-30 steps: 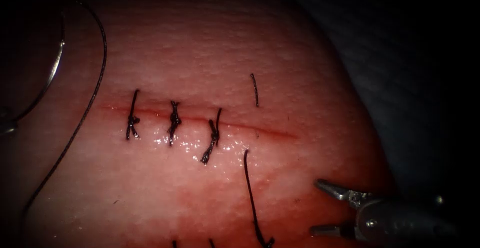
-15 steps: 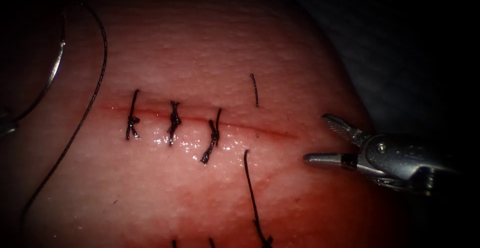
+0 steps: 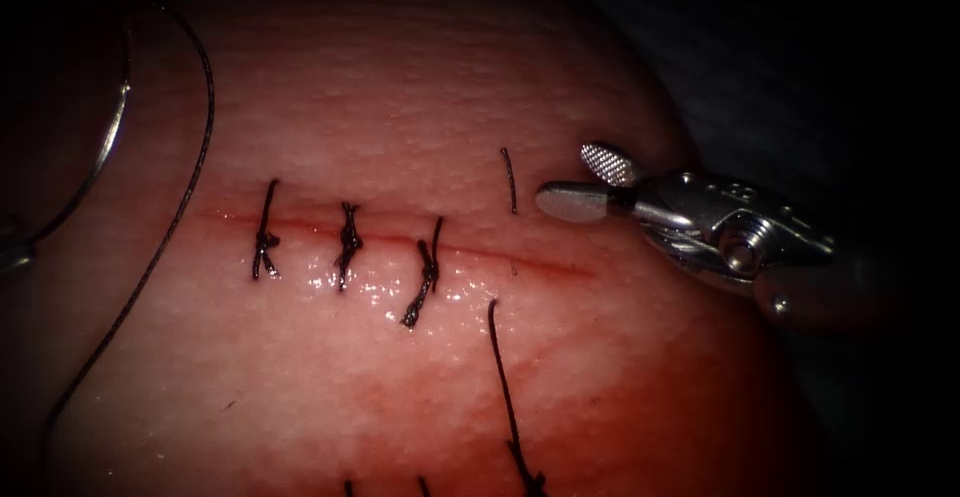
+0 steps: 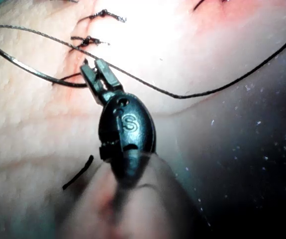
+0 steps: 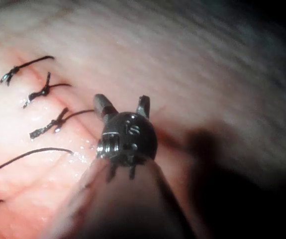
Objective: Wound Closure
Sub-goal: With the right grasper adjust the suture tail.
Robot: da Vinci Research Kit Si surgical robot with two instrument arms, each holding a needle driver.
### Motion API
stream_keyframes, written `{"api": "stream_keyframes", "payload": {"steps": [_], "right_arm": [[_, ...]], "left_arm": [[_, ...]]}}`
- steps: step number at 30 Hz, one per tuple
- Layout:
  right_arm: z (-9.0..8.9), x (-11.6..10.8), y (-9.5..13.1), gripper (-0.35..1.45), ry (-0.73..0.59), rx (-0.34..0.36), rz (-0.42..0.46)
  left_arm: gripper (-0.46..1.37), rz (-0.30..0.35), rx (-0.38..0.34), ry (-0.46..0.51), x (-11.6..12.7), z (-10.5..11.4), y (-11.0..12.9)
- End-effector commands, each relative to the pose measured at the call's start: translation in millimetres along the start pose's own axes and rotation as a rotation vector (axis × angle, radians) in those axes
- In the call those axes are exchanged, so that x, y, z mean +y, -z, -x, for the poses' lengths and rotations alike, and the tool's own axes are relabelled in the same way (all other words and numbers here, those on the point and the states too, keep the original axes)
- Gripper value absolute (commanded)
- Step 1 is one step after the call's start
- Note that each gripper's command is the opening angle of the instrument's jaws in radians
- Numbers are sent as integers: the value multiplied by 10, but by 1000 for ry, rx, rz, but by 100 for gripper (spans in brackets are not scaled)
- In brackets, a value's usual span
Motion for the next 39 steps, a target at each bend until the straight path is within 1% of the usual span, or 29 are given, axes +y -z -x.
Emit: {"api": "stream_keyframes", "payload": {"steps": [1, 7, 14, 17, 20, 23, 24, 26, 30, 33, 34, 39], "right_arm": [[0, 0, -5, 84, -4, 5, -4], [1, 13, -31, 82, -14, 32, 6], [12, 21, -55, 80, -10, -7, 32], [21, 23, -64, 74, 0, -16, 39], [26, 26, -68, 63, 8, -25, 44], [34, 30, -72, 34, 19, -56, 53], [36, 31, -72, 22, 21, -60, 54], [37, 32, -73, -35, 23, -64, 56], [35, 31, -72, -35, 20, -65, 49], [30, 29, -71, -35, 15, -18, 23], [26, 28, -70, -35, 11, 10, 14], [10, 25, -66, -35, -7, 75, -4]], "left_arm": [[-35, 8, 0, 0, 0, 0, 0], [-35, 8, 0, 0, 0, 0, 1], [-35, 10, -2, -1, -1, 0, 1], [-35, 11, -2, -1, -1, 0, 1], [-35, 11, -2, -1, -1, 0, 2], [-35, 12, -2, -1, -1, 0, 2], [-35, 12, -2, -1, -2, 0, 2], [-35, 12, -2, -1, -2, 1, 2], [-35, 12, -2, -1, -2, 0, 2], [-35, 12, -2, -1, -2, 1, 3], [-35, 12, -2, -1, -2, 1, 2], [-35, 13, -1, -1, -3, 1, 2]]}}
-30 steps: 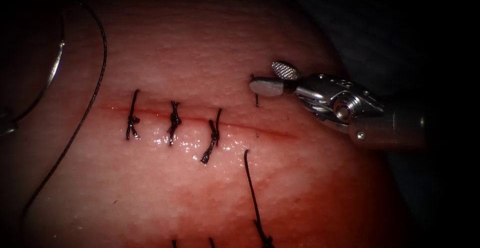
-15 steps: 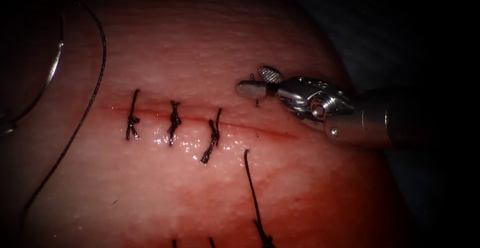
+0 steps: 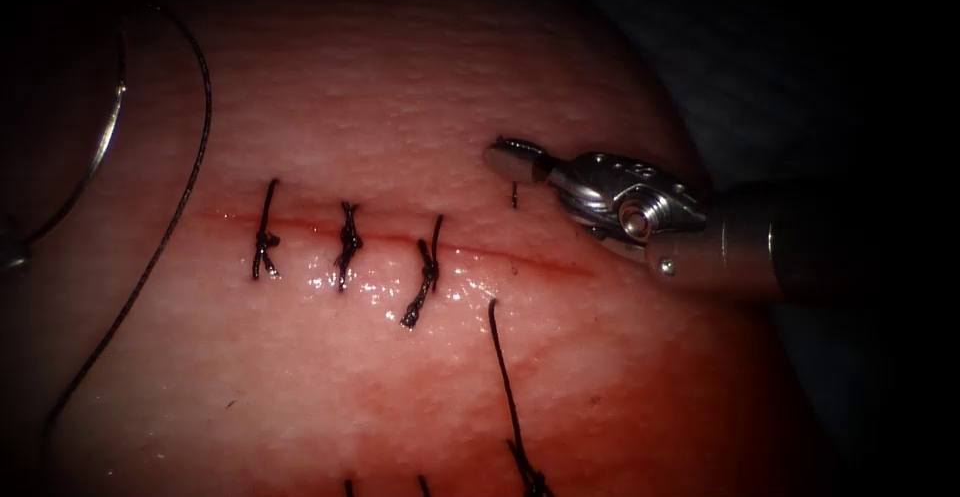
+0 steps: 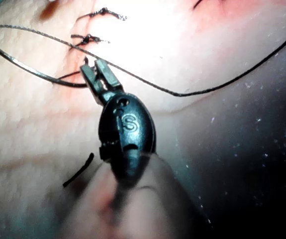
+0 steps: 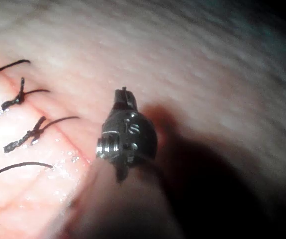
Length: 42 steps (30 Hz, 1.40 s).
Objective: Wound Closure
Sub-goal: With the right grasper adjust the suture tail.
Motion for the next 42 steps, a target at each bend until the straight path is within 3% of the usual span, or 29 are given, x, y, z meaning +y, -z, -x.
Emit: {"api": "stream_keyframes", "payload": {"steps": [1, 14, 42], "right_arm": [[-3, -1, 2, -35, 5, 22, -2], [-26, -12, 13, -35, 38, 89, -14], [-22, -12, 16, -35, 44, 103, -7]], "left_arm": [[-35, 9, 1, 0, 0, 1, 0], [-35, 11, -8, -4, 2, 4, -2], [-35, 8, -8, -6, 5, 5, -3]]}}
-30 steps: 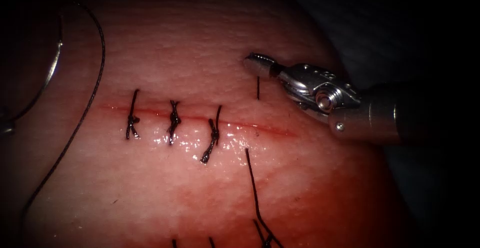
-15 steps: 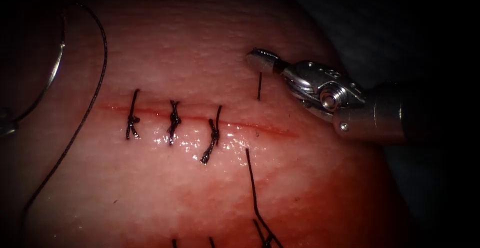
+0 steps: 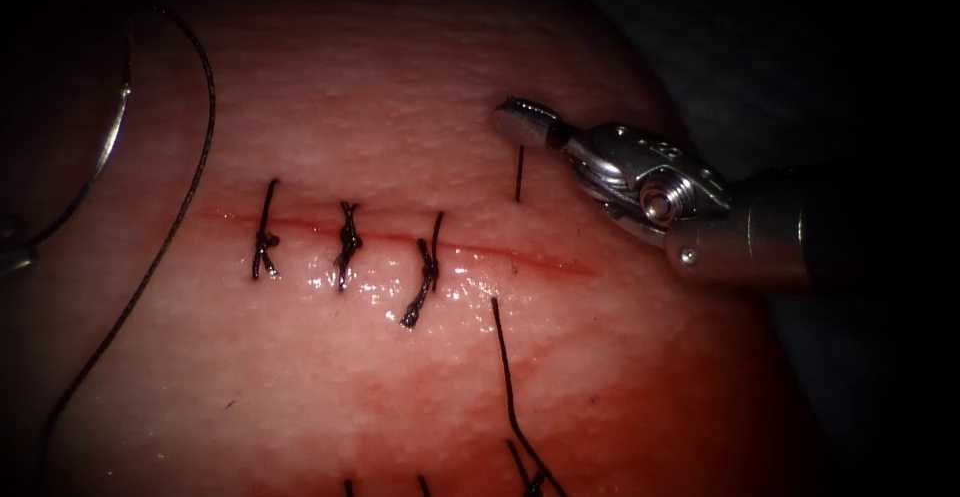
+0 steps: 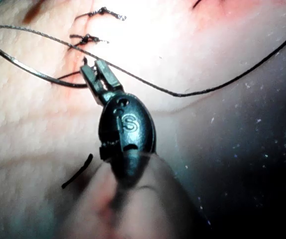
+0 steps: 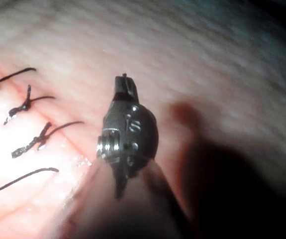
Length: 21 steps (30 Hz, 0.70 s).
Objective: Wound Closure
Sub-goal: With the right grasper adjust the suture tail.
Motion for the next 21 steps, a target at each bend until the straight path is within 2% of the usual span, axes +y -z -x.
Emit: {"api": "stream_keyframes", "payload": {"steps": [1, 21], "right_arm": [[-1, 0, 0, -35, -1, -1, 1], [1, -2, 2, -35, 5, -1, -1]], "left_arm": [[-35, 6, 0, -1, 1, 0, -1], [-35, 15, 4, -1, 10, -3, -1]]}}
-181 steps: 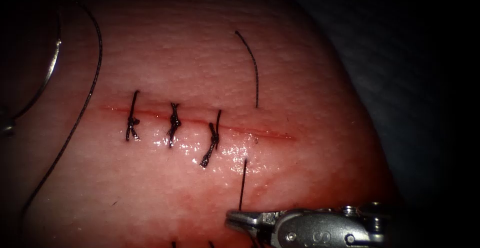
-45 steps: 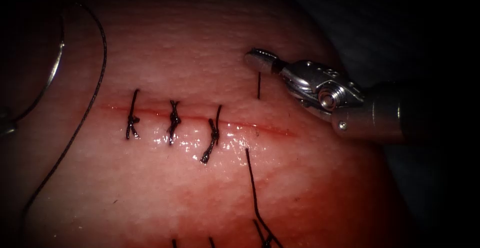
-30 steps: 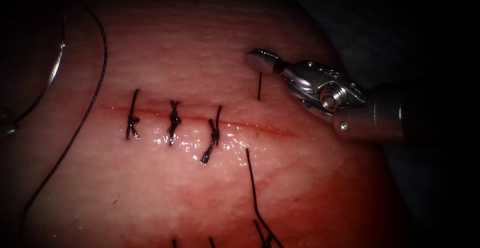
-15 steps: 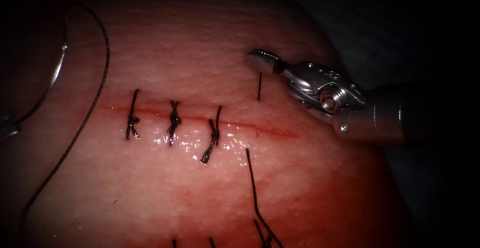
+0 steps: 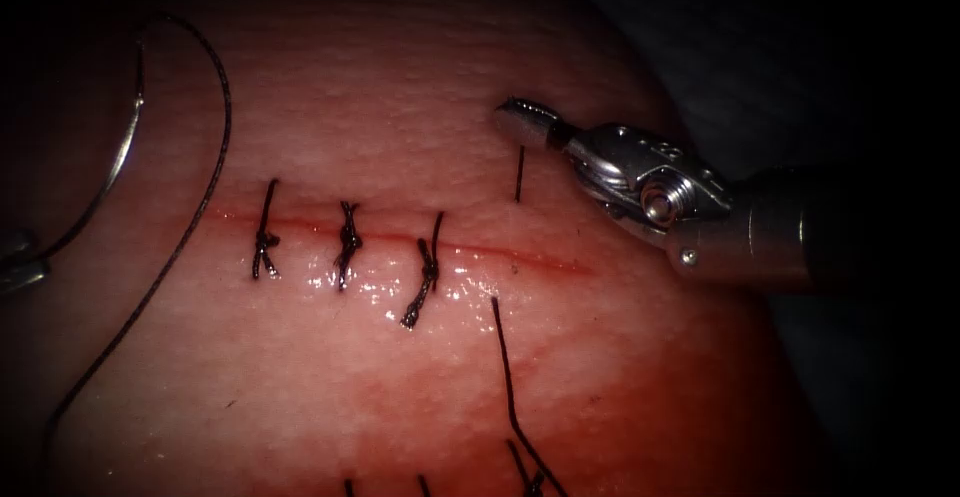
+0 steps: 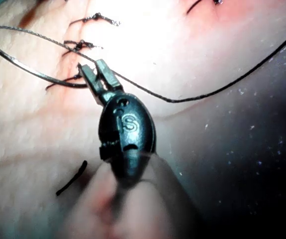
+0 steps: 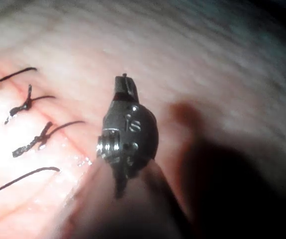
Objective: Wound Closure
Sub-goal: With the right grasper adjust the suture tail.
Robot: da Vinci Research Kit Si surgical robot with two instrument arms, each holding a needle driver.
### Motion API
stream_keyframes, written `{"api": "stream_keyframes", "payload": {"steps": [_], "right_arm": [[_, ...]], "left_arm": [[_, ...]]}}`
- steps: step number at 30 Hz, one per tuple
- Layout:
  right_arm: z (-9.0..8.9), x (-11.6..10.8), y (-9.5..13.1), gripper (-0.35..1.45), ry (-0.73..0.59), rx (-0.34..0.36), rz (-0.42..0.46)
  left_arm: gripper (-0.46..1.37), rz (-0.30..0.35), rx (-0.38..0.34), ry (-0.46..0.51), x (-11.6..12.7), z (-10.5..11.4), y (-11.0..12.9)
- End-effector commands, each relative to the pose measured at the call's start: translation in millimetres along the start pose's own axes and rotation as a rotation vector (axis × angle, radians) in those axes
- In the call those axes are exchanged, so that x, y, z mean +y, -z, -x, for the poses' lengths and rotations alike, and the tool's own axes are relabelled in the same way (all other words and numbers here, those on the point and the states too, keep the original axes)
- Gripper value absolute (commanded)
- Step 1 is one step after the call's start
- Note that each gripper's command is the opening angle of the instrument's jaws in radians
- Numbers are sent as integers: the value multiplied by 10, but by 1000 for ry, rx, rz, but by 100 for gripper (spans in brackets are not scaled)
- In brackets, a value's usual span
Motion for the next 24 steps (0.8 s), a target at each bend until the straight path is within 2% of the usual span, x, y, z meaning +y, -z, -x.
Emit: {"api": "stream_keyframes", "payload": {"steps": [1, 7, 16, 24], "right_arm": [[0, 0, 0, -35, 0, 0, 1], [2, -1, 2, -35, 0, 0, -1], [-6, 0, -3, -35, -5, 3, 3], [0, -4, 2, -35, 2, 3, -1]], "left_arm": [[-35, 8, 1, 0, -1, 0, 0], [-35, 8, 1, -1, -1, 1, -1], [-35, 13, 0, -3, -4, 4, 1], [-35, 13, 2, -7, 2, 7, -2]]}}
